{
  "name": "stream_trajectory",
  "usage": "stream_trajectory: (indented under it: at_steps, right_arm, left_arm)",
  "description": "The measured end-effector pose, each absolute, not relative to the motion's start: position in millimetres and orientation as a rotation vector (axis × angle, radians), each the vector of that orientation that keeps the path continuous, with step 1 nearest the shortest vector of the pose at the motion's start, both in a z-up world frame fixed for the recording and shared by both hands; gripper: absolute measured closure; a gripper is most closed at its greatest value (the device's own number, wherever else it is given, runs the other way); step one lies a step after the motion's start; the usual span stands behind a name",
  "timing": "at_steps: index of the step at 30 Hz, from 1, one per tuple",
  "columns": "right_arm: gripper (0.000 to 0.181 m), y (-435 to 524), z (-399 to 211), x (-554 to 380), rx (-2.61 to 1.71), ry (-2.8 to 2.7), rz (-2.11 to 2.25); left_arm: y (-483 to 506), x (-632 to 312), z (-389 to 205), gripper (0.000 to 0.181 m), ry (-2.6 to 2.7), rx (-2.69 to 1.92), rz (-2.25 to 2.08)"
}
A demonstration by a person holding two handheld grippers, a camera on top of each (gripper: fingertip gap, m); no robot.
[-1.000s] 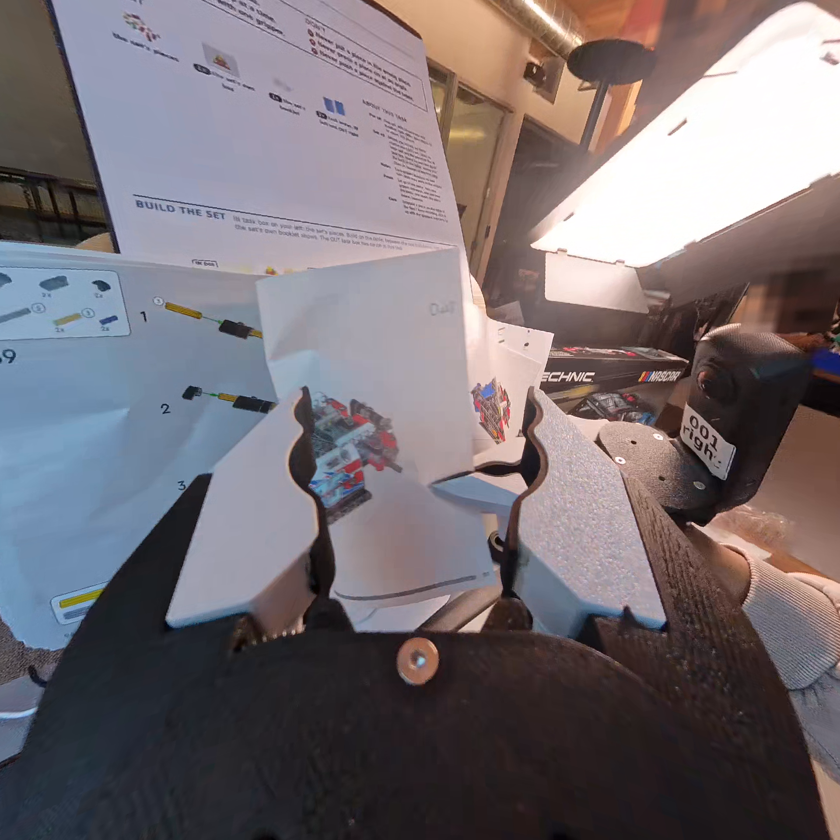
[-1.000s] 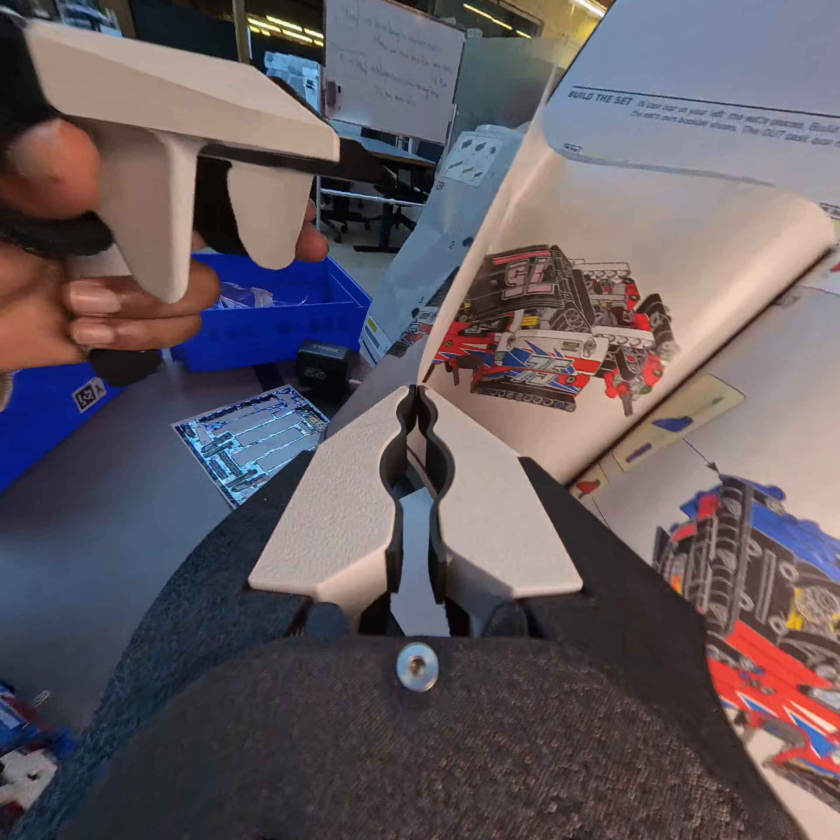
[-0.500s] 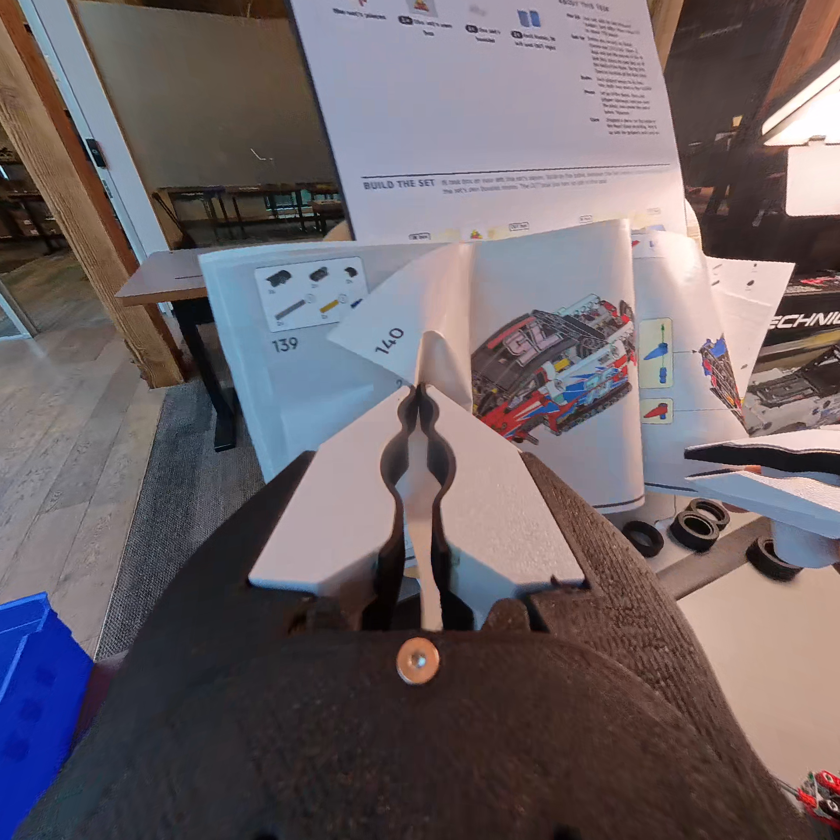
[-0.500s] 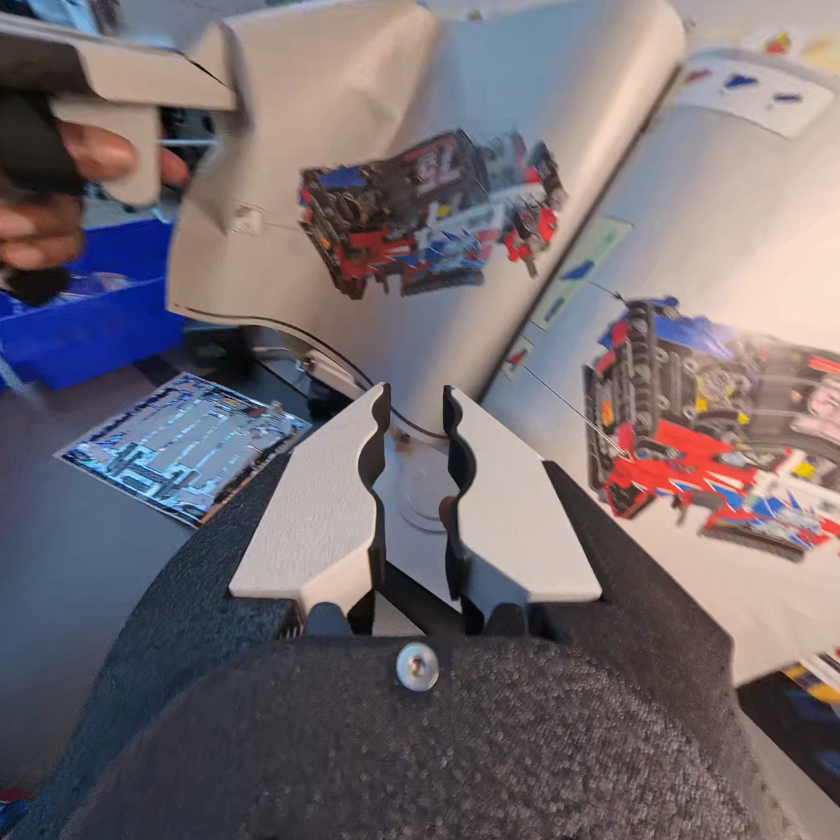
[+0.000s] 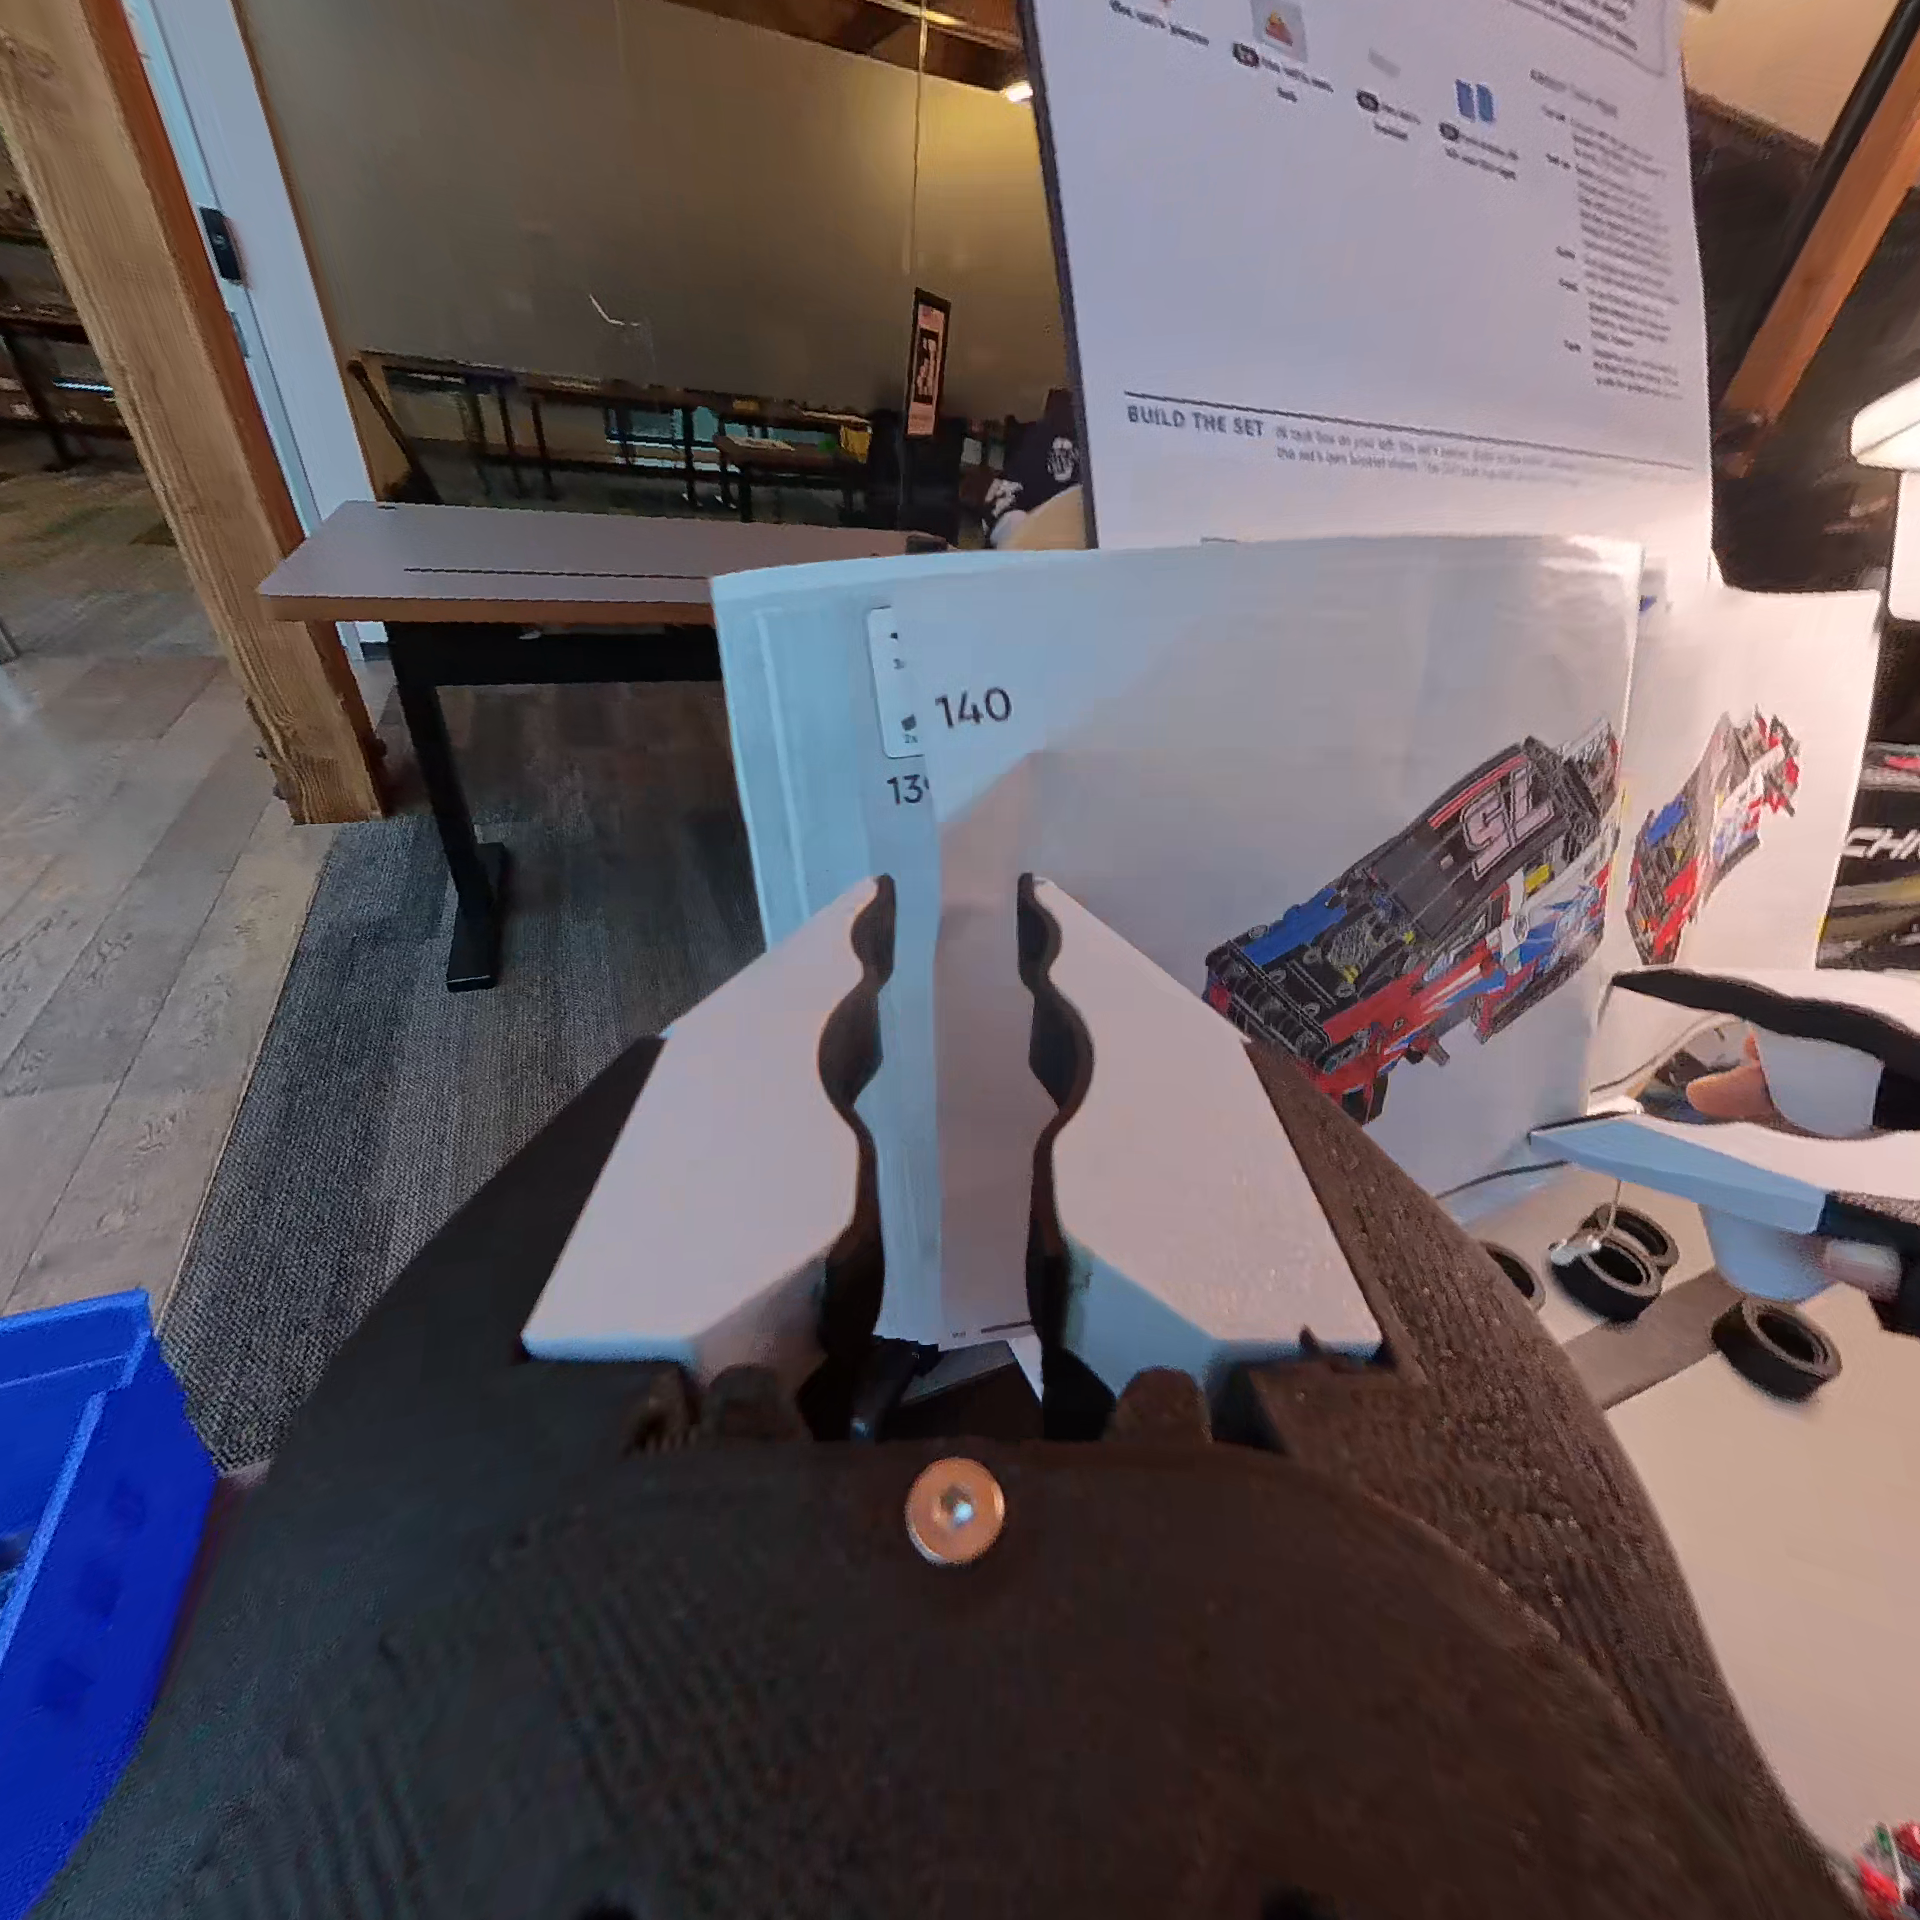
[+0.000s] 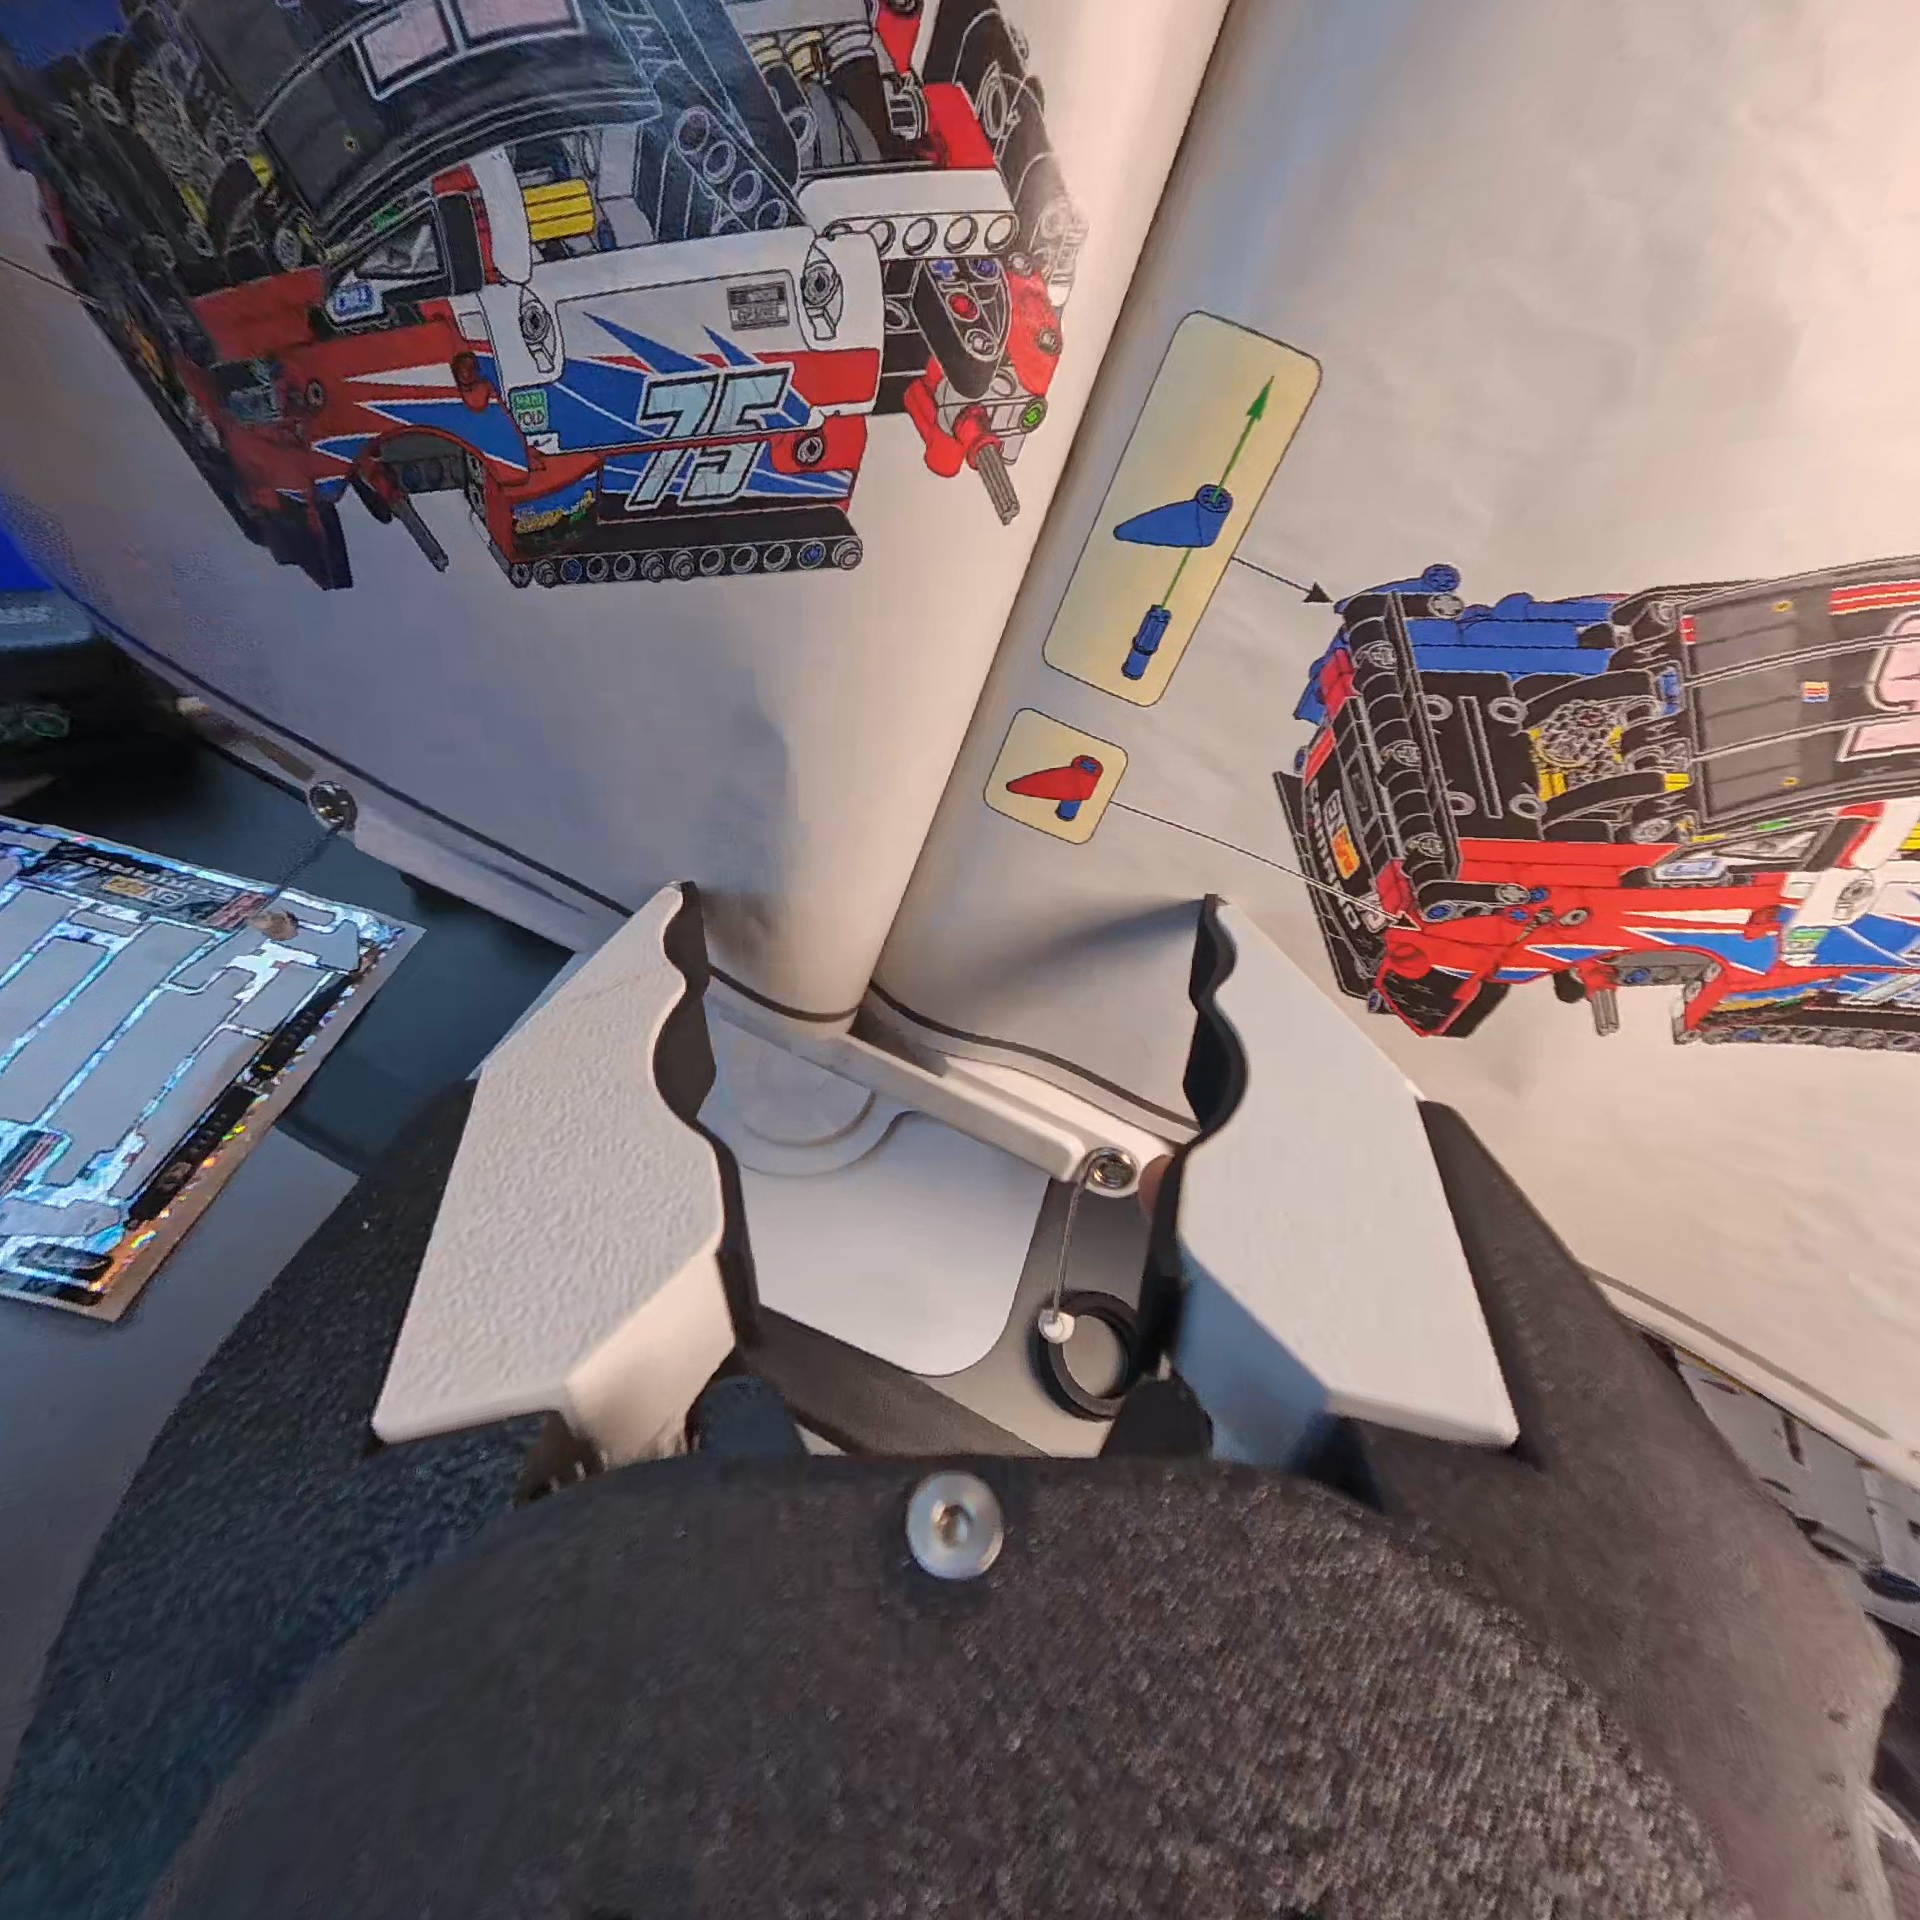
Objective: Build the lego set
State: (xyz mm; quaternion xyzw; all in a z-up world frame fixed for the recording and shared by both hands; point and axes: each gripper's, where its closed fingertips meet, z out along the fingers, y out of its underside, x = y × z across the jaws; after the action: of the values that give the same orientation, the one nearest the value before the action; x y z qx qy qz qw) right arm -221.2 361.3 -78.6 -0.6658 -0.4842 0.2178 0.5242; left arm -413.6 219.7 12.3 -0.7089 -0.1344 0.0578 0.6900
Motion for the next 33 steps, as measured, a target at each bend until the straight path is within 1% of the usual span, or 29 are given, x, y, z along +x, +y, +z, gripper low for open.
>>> stream_trajectory:
  at_steps: [1,3,5,9,10,14,16,18,20,21,22,23,24,25,28,33]
  right_arm:
    - [0.09,364.2,-79.6,-222.8,-1.584,-1.141,0.491]
    - [0.09,367.8,-81.2,-225.9,-1.558,-1.102,0.455]
    - [0.089,368.5,-81.9,-228.0,-1.532,-1.068,0.434]
    - [0.088,370.7,-81.8,-229.9,-1.511,-1.014,0.419]
    - [0.088,371.3,-81.8,-230.6,-1.508,-0.999,0.413]
    - [0.087,372.0,-82.2,-232.1,-1.499,-0.952,0.388]
    - [0.088,371.3,-82.4,-231.7,-1.499,-0.949,0.382]
    - [0.088,370.9,-82.6,-231.4,-1.505,-0.952,0.379]
    - [0.088,370.5,-83.1,-231.9,-1.508,-0.956,0.376]
    - [0.087,370.2,-83.4,-232.1,-1.51,-0.958,0.375]
    - [0.087,369.8,-83.8,-232.1,-1.514,-0.959,0.377]
    - [0.087,369.4,-84.1,-232.1,-1.517,-0.962,0.379]
    - [0.087,369.1,-84.3,-232.1,-1.519,-0.966,0.38]
    - [0.087,368.9,-84.6,-232.1,-1.522,-0.971,0.379]
    - [0.086,368.9,-84.7,-232.5,-1.526,-0.977,0.389]
    - [0.089,368.4,-87.5,-234.5,-1.519,-0.969,0.4]
  left_arm:
    - [215.2,-417.6,14.7,0.151,-0.341,-1.552,0.125]
    - [203.7,-421.5,21.9,0.142,-0.41,-1.464,0.099]
    - [195.2,-421.6,20.5,0.137,-0.457,-1.422,0.083]
    - [191.4,-408.0,-20.9,0.13,-0.579,-1.48,-0.012]
    - [193.1,-397.2,-34.2,0.129,-0.612,-1.478,-0.077]
    - [211.2,-331.6,-100.4,0.114,-0.739,-1.444,-0.517]
    - [221.4,-304.8,-133.7,0.098,-0.846,-1.393,-0.773]
    - [228.8,-296.6,-153.5,0.092,-0.953,-1.272,-0.919]
    - [236.9,-303.1,-158.7,0.089,-1.023,-1.117,-1.006]
    - [241.5,-307.5,-157.0,0.091,-1.03,-1.048,-1.052]
    - [244.6,-313.0,-152.7,0.102,-1.022,-0.976,-1.104]
    - [243.9,-322.0,-148.5,0.126,-1.019,-0.907,-1.126]
    - [238.9,-334.1,-144.9,0.156,-1.022,-0.852,-1.087]
    - [231.5,-343.8,-137.7,0.179,-1.002,-0.812,-1.025]
    - [224.0,-344.6,-114.4,0.181,-0.94,-0.89,-0.897]
    - [224.5,-331.2,-94.0,0.181,-0.817,-1.195,-0.483]
